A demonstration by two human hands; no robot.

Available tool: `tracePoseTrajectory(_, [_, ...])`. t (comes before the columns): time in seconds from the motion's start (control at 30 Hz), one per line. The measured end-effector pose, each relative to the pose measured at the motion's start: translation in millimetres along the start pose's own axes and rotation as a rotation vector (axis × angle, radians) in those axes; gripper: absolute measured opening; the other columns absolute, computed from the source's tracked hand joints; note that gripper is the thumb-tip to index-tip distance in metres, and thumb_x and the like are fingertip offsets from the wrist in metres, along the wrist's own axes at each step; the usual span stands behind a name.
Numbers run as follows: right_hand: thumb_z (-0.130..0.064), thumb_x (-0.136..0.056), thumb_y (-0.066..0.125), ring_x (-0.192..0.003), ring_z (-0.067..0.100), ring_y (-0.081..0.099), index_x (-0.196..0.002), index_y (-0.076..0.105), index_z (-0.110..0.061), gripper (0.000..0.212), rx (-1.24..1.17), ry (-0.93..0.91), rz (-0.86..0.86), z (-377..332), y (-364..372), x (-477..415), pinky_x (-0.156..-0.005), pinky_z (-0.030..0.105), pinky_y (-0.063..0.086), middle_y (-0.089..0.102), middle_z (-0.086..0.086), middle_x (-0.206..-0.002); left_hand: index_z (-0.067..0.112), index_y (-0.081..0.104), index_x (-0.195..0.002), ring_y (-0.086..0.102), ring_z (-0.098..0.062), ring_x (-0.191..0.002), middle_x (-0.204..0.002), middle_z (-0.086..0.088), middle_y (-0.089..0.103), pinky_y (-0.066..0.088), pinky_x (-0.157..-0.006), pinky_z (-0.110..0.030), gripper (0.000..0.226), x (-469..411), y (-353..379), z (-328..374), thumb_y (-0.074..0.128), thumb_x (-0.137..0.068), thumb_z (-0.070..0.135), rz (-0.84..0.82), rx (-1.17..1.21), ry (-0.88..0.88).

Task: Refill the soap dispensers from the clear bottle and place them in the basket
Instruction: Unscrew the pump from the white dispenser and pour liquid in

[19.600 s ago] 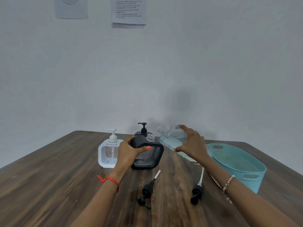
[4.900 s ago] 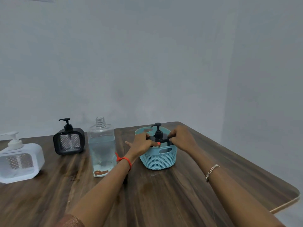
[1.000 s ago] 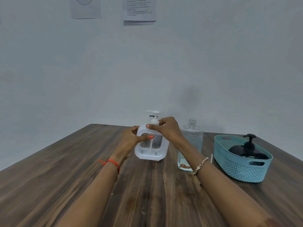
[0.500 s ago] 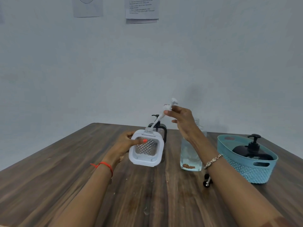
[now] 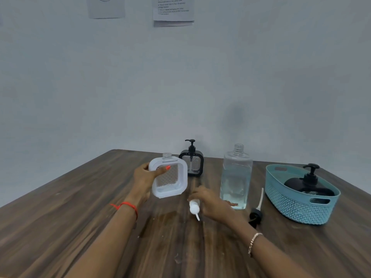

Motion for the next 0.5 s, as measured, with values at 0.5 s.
tracePoseTrajectory(0.5, [0.009, -0.067, 0.061, -0.097, 0.005, 0.042, -0.092, 0.055, -0.009, 0.031, -0.130, 0.133, 1.028, -0.4, -105.6, 47.6, -0.089, 0.009, 0.034, 0.048, 0.000, -0.097, 0.019, 0.062, -0.086, 0.064, -0.019, -0.075, -0.087, -0.003, 0.067, 0.051, -0.061, -0.028, 0.028, 3.8, 31.6, -2.4, 0.079, -0.067, 0.007, -0.099, -0.030, 0.037])
Point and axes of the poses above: each hand's wrist, its own x-axis away from the middle knuckle, its own y-axis out of the palm, z = x × y, the point moved 4 cm from there along -x, towards the middle knuckle
